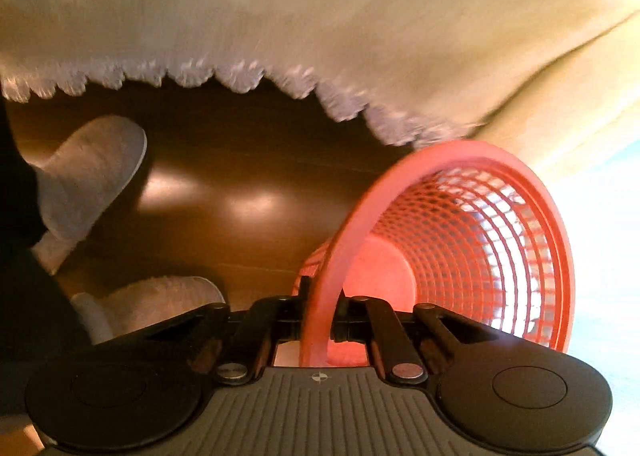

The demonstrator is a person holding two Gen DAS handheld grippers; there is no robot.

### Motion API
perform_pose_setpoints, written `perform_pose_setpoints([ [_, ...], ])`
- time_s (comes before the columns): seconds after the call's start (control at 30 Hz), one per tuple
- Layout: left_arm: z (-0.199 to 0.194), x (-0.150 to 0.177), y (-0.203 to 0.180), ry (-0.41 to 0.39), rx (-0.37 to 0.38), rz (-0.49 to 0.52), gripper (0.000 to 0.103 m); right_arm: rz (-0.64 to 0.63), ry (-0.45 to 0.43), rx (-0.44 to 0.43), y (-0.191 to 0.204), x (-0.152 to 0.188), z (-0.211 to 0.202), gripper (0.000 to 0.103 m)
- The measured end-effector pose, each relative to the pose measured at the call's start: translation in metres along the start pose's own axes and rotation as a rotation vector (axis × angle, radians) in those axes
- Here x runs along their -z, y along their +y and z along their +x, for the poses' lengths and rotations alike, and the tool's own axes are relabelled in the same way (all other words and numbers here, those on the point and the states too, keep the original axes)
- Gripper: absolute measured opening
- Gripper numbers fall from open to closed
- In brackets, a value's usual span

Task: Organize objects
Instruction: 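Lift the basket with the right tool and set it beside the items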

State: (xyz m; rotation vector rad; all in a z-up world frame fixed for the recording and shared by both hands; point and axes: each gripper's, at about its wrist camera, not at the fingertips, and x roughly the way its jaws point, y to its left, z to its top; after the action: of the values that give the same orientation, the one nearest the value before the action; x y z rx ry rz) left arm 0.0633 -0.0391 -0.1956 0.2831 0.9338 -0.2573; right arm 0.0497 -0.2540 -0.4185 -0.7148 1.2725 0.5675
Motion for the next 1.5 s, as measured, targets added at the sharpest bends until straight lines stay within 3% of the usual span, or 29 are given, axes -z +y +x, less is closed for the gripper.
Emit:
perform_pose_setpoints([
  [0.13, -0.009, -0.017, 0.006, -0.076, 0.017, 0.005, 0.102, -0.015, 0.006, 0.029, -0.008, -0.013, -0.047, 0.003],
  [0.27, -0.017, -0.022, 0.014, -0.152, -0.016, -0.001, 0.102, -0.021, -0.015, 0.099, -0.017, -0.022, -0.086, 0.003],
  [0.5, -0.025, -0.029, 0.030, -0.153, -0.026, -0.049, 0.102, -0.060, -0.060, 0.192, -0.026, -0.046, -0.153, 0.003],
  [0.73, -0.096, -0.073, 0.050, -0.111, -0.029, -0.123, 0.102, -0.120, -0.160, 0.214, -0.022, -0.074, -0.256, 0.004],
  [0.9, -0.122, -0.079, 0.061, -0.166, -0.035, -0.161, 0.102, -0.221, -0.240, 0.256, -0.012, -0.098, -0.307, 0.005],
  [1.13, -0.152, -0.036, 0.084, -0.256, -0.032, -0.165, 0.102, -0.374, -0.251, 0.387, 0.033, -0.137, -0.287, 0.005],
  [1.3, -0.193, 0.001, 0.120, -0.281, -0.051, -0.221, 0.102, -0.387, -0.194, 0.429, 0.052, -0.173, -0.261, 0.005],
  [1.5, -0.214, 0.037, 0.158, -0.304, -0.042, -0.242, 0.102, -0.438, -0.132, 0.560, 0.071, -0.216, -0.240, 0.006],
])
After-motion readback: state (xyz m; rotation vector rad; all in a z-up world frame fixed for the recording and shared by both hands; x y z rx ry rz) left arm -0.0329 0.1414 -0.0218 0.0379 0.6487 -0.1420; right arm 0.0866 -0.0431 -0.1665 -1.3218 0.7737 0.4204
